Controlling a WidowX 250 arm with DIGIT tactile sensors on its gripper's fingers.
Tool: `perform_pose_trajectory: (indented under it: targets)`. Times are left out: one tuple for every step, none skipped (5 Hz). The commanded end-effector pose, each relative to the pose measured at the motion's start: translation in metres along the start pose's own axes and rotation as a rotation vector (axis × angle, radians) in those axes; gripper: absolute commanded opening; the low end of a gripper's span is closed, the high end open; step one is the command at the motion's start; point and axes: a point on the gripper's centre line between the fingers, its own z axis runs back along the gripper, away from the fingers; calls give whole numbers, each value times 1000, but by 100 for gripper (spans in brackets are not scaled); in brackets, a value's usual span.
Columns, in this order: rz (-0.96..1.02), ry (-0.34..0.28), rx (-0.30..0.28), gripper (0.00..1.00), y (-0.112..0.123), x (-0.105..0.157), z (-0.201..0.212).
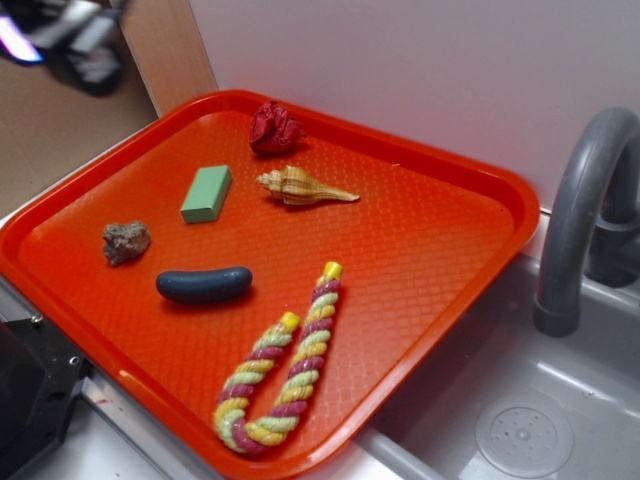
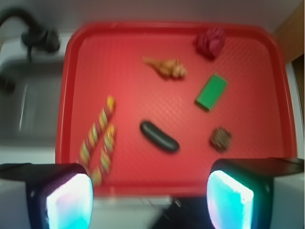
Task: Grab the multicolored rope.
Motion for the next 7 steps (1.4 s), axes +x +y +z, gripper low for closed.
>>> perform_pose_trajectory:
  targets:
    - [302,-102,41,100,-38,28,-61]
    - [324,-110,43,100,-41,34,-101]
    - [288,-99,15,100,-38,37,-135]
    - [244,-67,-1,100,-40,34,-163]
    - [215,-67,-12,100,-44,33,-184]
    - [172,-55,-95,100,-66,29,-215]
    - [121,-71,-88,0,-74,23,-229]
